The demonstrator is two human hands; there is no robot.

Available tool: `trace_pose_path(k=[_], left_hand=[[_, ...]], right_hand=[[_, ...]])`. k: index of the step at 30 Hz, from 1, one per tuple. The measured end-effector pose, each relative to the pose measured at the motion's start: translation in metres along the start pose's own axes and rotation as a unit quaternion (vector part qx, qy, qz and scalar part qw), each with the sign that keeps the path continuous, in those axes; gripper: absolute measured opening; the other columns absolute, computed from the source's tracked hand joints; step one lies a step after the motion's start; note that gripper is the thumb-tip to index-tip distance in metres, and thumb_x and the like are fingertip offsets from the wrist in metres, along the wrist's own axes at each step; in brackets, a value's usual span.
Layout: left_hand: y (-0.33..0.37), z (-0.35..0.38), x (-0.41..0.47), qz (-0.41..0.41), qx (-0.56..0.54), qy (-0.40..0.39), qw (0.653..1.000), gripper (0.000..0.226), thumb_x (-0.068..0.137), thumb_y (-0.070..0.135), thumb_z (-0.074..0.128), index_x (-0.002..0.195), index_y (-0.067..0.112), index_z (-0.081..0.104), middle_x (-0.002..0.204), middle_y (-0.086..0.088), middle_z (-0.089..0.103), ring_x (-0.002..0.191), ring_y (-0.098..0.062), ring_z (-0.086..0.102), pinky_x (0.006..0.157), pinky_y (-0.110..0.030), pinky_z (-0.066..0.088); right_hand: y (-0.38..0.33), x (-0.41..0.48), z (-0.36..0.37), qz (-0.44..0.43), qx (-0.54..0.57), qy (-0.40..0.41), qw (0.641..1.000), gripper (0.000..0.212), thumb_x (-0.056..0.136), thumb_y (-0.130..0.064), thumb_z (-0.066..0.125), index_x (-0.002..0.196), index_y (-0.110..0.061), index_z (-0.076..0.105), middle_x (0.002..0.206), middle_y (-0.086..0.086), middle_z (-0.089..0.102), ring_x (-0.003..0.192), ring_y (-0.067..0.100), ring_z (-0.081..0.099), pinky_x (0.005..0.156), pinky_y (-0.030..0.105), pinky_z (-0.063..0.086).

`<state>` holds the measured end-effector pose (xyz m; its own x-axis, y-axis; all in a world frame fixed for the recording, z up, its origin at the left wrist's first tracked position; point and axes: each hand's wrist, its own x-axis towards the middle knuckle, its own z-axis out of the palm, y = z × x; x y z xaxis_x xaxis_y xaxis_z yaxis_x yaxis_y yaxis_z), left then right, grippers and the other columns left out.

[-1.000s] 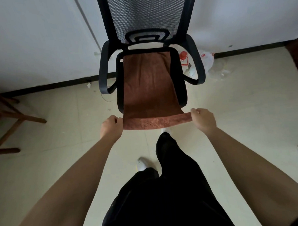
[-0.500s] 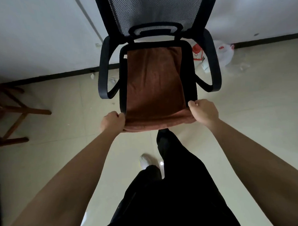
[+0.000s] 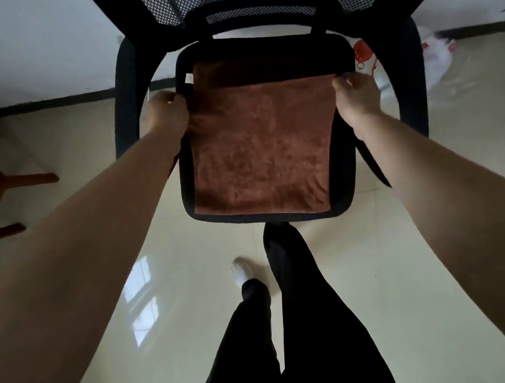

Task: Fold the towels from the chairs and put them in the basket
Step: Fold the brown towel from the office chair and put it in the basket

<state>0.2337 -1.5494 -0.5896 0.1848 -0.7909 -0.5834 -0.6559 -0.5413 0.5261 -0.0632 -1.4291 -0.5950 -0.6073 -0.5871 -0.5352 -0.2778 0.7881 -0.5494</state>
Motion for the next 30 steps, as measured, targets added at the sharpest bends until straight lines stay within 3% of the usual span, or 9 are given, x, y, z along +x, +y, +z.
trace_pose_path(k=[6, 11, 13, 15, 16, 18, 20, 23, 30], left_hand=[[0.010, 0.038, 0.076, -0.033, 0.022, 0.003, 0.999, 0.031, 0.088, 0.007, 0.060, 0.116, -0.004, 0.063, 0.118, -0.025, 0.063, 0.110, -0.039, 0.061, 0.088, -0.040, 0.050], [0.001, 0.068, 0.127, 0.015, -0.018, 0.013, 1.000, 0.030, 0.095, 0.015, 0.048, 0.112, -0.002, 0.066, 0.108, -0.018, 0.069, 0.077, -0.017, 0.060, 0.057, -0.020, 0.050], [-0.004, 0.069, 0.139, 0.000, -0.076, 0.033, 0.997, 0.021, 0.091, 0.023, 0.052, 0.082, 0.014, 0.068, 0.086, -0.006, 0.069, 0.079, -0.021, 0.067, 0.068, -0.032, 0.059], [-0.002, 0.067, 0.138, 0.022, -0.074, 0.060, 0.995, 0.017, 0.087, 0.034, 0.057, 0.074, 0.027, 0.065, 0.092, -0.002, 0.072, 0.090, -0.022, 0.071, 0.081, -0.043, 0.060], [-0.002, 0.067, 0.134, 0.036, -0.066, 0.061, 0.995, 0.013, 0.086, 0.040, 0.059, 0.085, 0.030, 0.067, 0.099, 0.001, 0.072, 0.095, -0.019, 0.070, 0.085, -0.041, 0.059], [-0.008, 0.071, 0.117, 0.060, -0.045, 0.058, 0.996, 0.049, 0.086, 0.047, 0.060, 0.129, 0.023, 0.058, 0.122, 0.006, 0.065, 0.112, -0.011, 0.062, 0.100, -0.030, 0.050], [-0.025, 0.073, 0.092, 0.116, 0.042, 0.056, 0.991, 0.074, 0.085, 0.049, 0.056, 0.148, 0.015, 0.039, 0.142, 0.001, 0.054, 0.129, -0.013, 0.052, 0.109, -0.027, 0.040], [-0.065, 0.070, 0.051, 0.140, 0.080, 0.047, 0.986, 0.070, 0.086, 0.045, 0.054, 0.148, 0.015, 0.039, 0.144, -0.005, 0.050, 0.131, -0.020, 0.049, 0.109, -0.035, 0.041], [-0.157, 0.071, -0.049, -0.057, 0.216, 0.029, 0.974, 0.061, 0.096, 0.040, 0.051, 0.145, 0.010, 0.033, 0.146, -0.019, 0.036, 0.133, -0.037, 0.034, 0.105, -0.052, 0.032]], right_hand=[[0.013, 0.076, 0.031, 0.015, 0.028, 0.035, 0.999, 0.037, 0.099, -0.034, 0.049, 0.064, -0.025, 0.047, 0.093, 0.002, 0.060, 0.087, 0.015, 0.057, 0.069, 0.023, 0.038], [0.018, 0.115, 0.053, 0.003, 0.018, 0.076, 0.997, 0.024, 0.103, -0.036, 0.046, 0.080, -0.030, 0.053, 0.083, -0.014, 0.056, 0.091, 0.007, 0.056, 0.075, 0.021, 0.045], [0.016, 0.122, 0.056, -0.001, 0.025, 0.077, 0.997, 0.013, 0.102, -0.036, 0.046, 0.098, -0.029, 0.056, 0.082, -0.019, 0.051, 0.085, 0.002, 0.054, 0.072, 0.016, 0.045], [0.017, 0.126, 0.056, -0.031, 0.016, 0.081, 0.996, 0.020, 0.100, -0.038, 0.049, 0.109, -0.028, 0.063, 0.088, -0.018, 0.058, 0.082, 0.000, 0.055, 0.067, 0.011, 0.042], [0.018, 0.127, 0.057, -0.043, 0.007, 0.084, 0.996, 0.026, 0.098, -0.041, 0.052, 0.115, -0.025, 0.066, 0.093, -0.017, 0.061, 0.085, -0.001, 0.055, 0.065, 0.006, 0.040], [0.023, 0.119, 0.061, -0.054, -0.011, 0.073, 0.996, 0.042, 0.095, -0.045, 0.058, 0.128, -0.020, 0.061, 0.104, -0.010, 0.063, 0.091, -0.001, 0.056, 0.067, -0.003, 0.035], [0.034, 0.106, 0.068, -0.064, -0.042, 0.064, 0.995, 0.060, 0.092, -0.049, 0.060, 0.141, -0.017, 0.049, 0.124, 0.000, 0.059, 0.110, 0.009, 0.058, 0.087, 0.004, 0.040], [0.058, 0.063, 0.074, -0.057, -0.091, 0.084, 0.991, 0.068, 0.092, -0.047, 0.060, 0.147, -0.015, 0.040, 0.144, 0.008, 0.046, 0.132, 0.021, 0.048, 0.106, 0.026, 0.038], [0.133, -0.051, 0.086, 0.094, -0.102, 0.046, 0.989, 0.056, 0.093, -0.062, 0.044, 0.122, -0.015, 0.055, 0.119, 0.011, 0.065, 0.107, 0.034, 0.063, 0.080, 0.034, 0.042]])
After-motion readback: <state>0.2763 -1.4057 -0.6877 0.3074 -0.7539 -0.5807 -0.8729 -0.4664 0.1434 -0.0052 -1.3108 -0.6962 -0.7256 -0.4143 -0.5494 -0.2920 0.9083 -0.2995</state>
